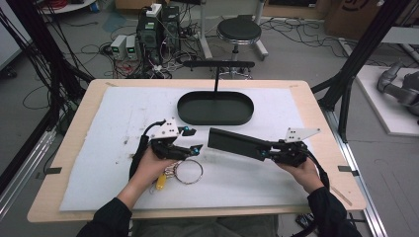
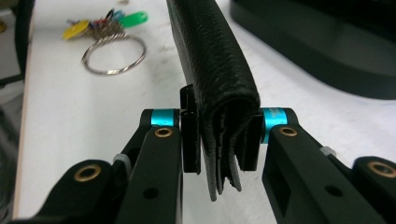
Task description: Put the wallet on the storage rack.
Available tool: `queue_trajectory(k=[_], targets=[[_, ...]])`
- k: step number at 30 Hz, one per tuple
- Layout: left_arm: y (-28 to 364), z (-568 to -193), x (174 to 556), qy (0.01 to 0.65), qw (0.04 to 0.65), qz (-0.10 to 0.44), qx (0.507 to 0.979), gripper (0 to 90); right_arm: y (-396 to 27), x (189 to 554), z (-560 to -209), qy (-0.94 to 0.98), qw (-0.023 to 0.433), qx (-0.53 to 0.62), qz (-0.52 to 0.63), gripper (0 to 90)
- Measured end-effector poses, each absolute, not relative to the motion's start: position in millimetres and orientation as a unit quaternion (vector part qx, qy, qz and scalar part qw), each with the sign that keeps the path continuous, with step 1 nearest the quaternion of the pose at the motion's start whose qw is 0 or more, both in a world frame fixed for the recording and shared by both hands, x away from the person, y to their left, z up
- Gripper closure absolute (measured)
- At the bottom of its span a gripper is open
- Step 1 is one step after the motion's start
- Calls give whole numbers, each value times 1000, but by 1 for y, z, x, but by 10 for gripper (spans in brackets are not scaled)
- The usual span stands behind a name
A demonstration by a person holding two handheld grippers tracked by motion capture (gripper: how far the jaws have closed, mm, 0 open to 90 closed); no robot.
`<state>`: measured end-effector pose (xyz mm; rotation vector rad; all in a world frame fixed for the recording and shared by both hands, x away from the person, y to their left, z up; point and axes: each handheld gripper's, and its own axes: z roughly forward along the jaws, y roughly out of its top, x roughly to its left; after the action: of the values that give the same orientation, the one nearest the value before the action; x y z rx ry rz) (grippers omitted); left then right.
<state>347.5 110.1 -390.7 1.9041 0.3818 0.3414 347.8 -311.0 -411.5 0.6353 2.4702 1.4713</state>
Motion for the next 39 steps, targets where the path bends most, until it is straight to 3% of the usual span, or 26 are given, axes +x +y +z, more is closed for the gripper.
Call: queue_trajectory(k=[9,15,39], targets=[[144,-384,336,197,559,163,789,373,-311,354,-397,821,131,240,501,763],[165,-382,324,202,579,171,771,307,-305,366,-386,814,143,255,502,763],[197,-395,290,225,596,194,746,280,-257,441,-365,804,168,284,495,763]])
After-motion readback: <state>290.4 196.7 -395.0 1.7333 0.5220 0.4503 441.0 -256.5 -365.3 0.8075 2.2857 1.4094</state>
